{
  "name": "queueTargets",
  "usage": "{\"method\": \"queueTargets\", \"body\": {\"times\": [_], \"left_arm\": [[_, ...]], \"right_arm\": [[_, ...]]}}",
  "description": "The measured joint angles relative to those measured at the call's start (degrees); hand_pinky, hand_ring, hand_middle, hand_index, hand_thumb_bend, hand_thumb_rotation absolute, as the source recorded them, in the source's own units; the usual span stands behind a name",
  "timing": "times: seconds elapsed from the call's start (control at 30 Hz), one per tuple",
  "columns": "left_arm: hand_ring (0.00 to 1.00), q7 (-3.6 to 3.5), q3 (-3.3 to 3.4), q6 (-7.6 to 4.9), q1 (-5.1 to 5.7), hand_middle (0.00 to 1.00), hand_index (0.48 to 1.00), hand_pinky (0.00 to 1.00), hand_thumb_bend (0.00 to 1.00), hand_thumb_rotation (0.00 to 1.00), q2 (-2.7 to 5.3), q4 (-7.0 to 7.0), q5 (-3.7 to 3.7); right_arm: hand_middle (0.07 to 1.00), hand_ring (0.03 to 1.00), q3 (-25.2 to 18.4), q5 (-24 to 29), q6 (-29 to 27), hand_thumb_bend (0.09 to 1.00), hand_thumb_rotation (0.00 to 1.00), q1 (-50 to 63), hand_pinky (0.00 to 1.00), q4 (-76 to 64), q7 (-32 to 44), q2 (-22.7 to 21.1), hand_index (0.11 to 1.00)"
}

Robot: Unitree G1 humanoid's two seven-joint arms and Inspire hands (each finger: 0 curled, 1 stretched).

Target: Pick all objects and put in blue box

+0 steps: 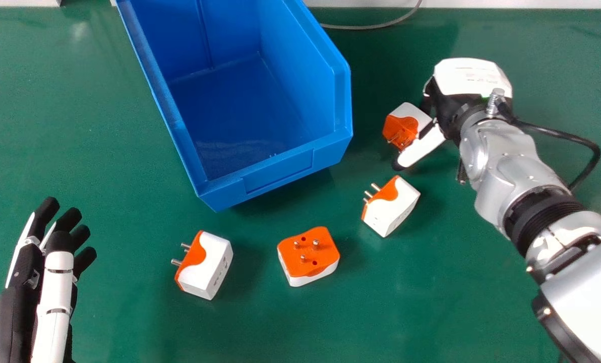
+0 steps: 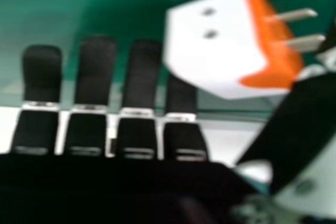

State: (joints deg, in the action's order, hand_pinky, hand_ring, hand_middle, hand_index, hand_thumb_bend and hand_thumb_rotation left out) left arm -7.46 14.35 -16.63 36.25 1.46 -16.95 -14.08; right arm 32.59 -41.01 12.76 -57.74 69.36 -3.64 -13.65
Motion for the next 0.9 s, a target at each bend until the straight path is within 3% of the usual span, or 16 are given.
{"method": "queueTargets", "body": {"times": [0.17,0.37,0.57,0.73,0.9], "left_arm": [[0.89,-0.04,-0.02,-0.13,0.98,0.89,0.916,0.87,0.47,0.75,0.23,-0.20,-0.05],[0.89,-0.73,-0.02,-0.40,0.84,0.89,0.920,0.87,0.46,0.75,0.23,-0.11,-0.30],[0.89,-0.81,0.03,-0.65,0.85,0.89,0.919,0.87,0.46,0.75,0.27,-0.09,-0.02],[0.89,-0.95,0.11,-1.00,0.94,0.89,0.921,0.88,0.46,0.76,0.28,-0.10,-0.03],[0.89,-1.01,0.11,-1.21,1.07,0.89,0.920,0.88,0.46,0.76,0.30,-0.09,-0.06]], "right_arm": [[0.531,0.459,0.3,-0.2,0.9,0.939,0.39,0.0,0.35,0.1,0.0,0.2,0.590],[0.514,0.434,2.3,-1.9,2.8,0.944,0.41,-0.1,0.33,0.7,0.3,0.5,0.602],[0.575,0.493,3.2,-2.3,2.9,0.937,0.42,-0.1,0.38,0.8,0.4,0.5,0.634],[0.564,0.476,4.6,-2.9,4.2,0.938,0.45,-0.3,0.36,1.5,0.7,1.1,0.626],[0.494,0.408,4.2,-2.6,4.1,0.935,0.43,-0.4,0.30,1.6,0.3,1.5,0.613]]}}
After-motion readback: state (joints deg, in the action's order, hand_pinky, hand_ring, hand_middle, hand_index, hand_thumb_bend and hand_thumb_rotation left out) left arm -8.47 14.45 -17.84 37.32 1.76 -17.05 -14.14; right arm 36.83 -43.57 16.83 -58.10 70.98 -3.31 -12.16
